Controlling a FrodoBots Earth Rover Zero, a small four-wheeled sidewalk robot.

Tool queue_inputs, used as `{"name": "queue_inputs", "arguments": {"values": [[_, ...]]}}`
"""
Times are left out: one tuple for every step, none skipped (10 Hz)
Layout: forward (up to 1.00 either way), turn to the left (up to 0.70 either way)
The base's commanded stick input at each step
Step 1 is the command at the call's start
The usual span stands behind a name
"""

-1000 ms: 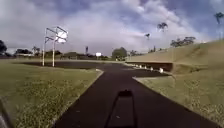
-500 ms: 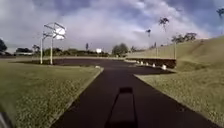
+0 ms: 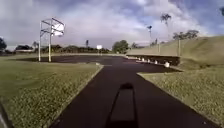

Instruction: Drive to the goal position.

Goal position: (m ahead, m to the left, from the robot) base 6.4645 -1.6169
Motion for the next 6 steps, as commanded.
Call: {"name": "queue_inputs", "arguments": {"values": [[0.70,-0.35],[0.70,-0.35],[0.70,-0.35],[0.70,-0.35],[0.70,-0.22],[0.70,-0.06]]}}
